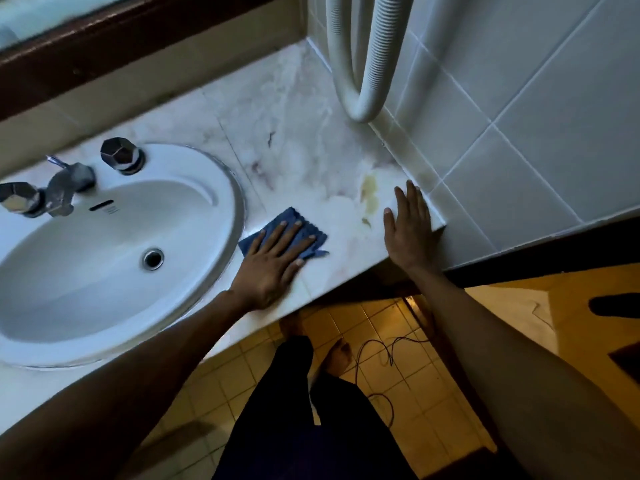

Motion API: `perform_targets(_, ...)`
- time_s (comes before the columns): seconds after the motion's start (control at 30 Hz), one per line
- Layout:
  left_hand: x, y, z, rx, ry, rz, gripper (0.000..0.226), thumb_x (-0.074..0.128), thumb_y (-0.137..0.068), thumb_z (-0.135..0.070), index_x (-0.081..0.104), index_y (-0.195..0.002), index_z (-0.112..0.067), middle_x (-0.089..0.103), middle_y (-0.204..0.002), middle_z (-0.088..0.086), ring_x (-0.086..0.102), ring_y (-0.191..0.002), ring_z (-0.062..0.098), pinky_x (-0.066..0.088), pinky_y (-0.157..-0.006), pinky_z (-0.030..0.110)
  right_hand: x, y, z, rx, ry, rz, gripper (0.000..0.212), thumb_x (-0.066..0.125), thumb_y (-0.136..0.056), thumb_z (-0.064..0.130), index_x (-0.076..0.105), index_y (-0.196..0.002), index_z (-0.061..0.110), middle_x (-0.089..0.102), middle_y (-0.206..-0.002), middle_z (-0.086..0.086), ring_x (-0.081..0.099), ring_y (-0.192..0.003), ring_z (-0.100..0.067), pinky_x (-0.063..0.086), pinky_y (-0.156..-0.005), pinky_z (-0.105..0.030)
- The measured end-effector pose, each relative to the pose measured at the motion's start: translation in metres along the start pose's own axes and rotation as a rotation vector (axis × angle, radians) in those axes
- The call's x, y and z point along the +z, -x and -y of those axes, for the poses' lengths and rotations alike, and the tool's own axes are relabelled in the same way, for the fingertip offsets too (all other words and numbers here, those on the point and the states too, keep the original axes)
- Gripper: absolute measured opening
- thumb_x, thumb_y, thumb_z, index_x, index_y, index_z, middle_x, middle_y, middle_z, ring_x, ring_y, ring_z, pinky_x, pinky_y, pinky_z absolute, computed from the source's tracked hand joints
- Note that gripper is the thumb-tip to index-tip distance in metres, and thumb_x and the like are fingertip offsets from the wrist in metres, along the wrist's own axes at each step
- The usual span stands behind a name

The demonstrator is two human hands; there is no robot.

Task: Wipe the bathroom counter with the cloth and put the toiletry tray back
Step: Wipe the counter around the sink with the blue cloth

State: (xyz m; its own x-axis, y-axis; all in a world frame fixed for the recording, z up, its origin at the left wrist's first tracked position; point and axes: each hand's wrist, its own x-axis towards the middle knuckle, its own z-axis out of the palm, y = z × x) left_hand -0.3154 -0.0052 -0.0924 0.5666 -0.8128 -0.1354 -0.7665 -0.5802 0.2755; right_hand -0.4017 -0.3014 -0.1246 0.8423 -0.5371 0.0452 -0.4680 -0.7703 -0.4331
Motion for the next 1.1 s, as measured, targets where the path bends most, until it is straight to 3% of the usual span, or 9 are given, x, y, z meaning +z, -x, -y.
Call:
perform_targets(0.1,-0.010,-0.065,-0.001,-0.257,0.171,-0.095,0.048,0.023,-0.108,-0.039,0.026,-0.156,-0.038,0.013,-0.167,-0.010,0.003,-0.155,0.018,0.002,-0.124,0.047,-0.007,0.011,-0.008,-0.032,-0.009,0.039,0.054,0.036,-0.102,0.033,0.038,-0.149,0.006,0.028,-0.160,-0.018,0.024,-0.149,-0.033,0.022,-0.121,-0.044)
perform_targets(0.2,-0.019,-0.139,-0.025,-0.366,0.313,-0.106,0.050,0.021,-0.108,-0.040,0.028,-0.156,-0.030,0.018,-0.166,-0.006,0.006,-0.155,0.023,0.003,-0.123,0.051,-0.021,0.033,-0.017,-0.062,0.004,0.095,0.055,0.035,-0.102,0.034,0.036,-0.151,0.009,0.024,-0.162,-0.016,0.019,-0.150,-0.032,0.020,-0.122,-0.044)
perform_targets(0.3,-0.012,-0.173,-0.074,-0.243,0.363,-0.057,0.052,0.021,-0.107,-0.041,0.028,-0.157,-0.027,0.022,-0.166,-0.004,0.008,-0.155,0.026,0.002,-0.122,0.050,-0.037,0.043,-0.026,-0.032,0.016,0.112,0.054,0.035,-0.102,0.034,0.035,-0.151,0.012,0.021,-0.163,-0.014,0.018,-0.151,-0.028,0.018,-0.123,-0.044)
perform_targets(0.4,0.006,-0.143,-0.110,0.019,0.276,0.001,0.051,0.022,-0.107,-0.043,0.029,-0.156,-0.030,0.019,-0.166,-0.006,0.006,-0.155,0.024,0.003,-0.123,0.051,-0.048,0.047,-0.031,-0.011,0.053,0.130,0.053,0.034,-0.103,0.033,0.033,-0.152,0.012,0.020,-0.163,-0.012,0.018,-0.151,-0.026,0.015,-0.123,-0.041)
perform_targets(0.53,0.011,-0.086,-0.064,0.271,0.041,0.044,0.052,0.014,-0.106,-0.048,0.018,-0.158,-0.038,0.009,-0.167,-0.011,-0.001,-0.156,0.017,0.001,-0.125,0.043,-0.052,0.048,-0.031,-0.012,0.035,0.137,0.053,0.038,-0.103,0.030,0.032,-0.151,0.009,0.021,-0.163,-0.013,0.019,-0.151,-0.027,0.015,-0.124,-0.041)
perform_targets(0.67,-0.010,-0.120,-0.017,0.031,0.040,0.013,0.051,0.017,-0.106,-0.047,0.013,-0.157,-0.043,0.007,-0.168,-0.011,0.000,-0.156,0.021,0.007,-0.123,0.050,-0.056,0.053,-0.027,0.032,0.010,0.160,0.054,0.037,-0.104,0.029,0.028,-0.153,0.007,0.017,-0.164,-0.012,0.012,-0.152,-0.025,0.007,-0.124,-0.036)
perform_targets(0.8,-0.006,-0.182,-0.064,-0.144,0.119,-0.023,0.053,0.019,-0.107,-0.044,0.013,-0.159,-0.034,0.004,-0.169,-0.003,-0.003,-0.155,0.029,-0.002,-0.122,0.053,-0.062,0.057,-0.025,0.063,0.008,0.188,0.053,0.035,-0.105,0.029,0.030,-0.152,0.005,0.016,-0.164,-0.013,0.010,-0.153,-0.026,0.001,-0.122,-0.032)
perform_targets(0.97,0.013,-0.168,-0.126,0.150,0.049,0.065,0.053,0.017,-0.107,-0.043,0.014,-0.159,-0.036,0.007,-0.168,-0.006,-0.001,-0.155,0.027,0.003,-0.122,0.055,-0.071,0.065,-0.029,0.108,-0.001,0.216,0.057,0.029,-0.101,0.030,0.028,-0.152,0.003,0.019,-0.163,-0.016,0.014,-0.152,-0.028,0.007,-0.123,-0.034)
perform_targets(1.1,0.015,-0.130,-0.095,0.462,-0.038,0.140,0.052,0.013,-0.106,-0.046,0.013,-0.158,-0.040,0.004,-0.168,-0.012,-0.005,-0.155,0.019,-0.004,-0.124,0.044,-0.080,0.061,-0.026,0.120,-0.032,0.268,0.053,0.033,-0.106,0.025,0.024,-0.154,0.005,0.016,-0.164,-0.013,0.010,-0.153,-0.025,0.006,-0.123,-0.032)
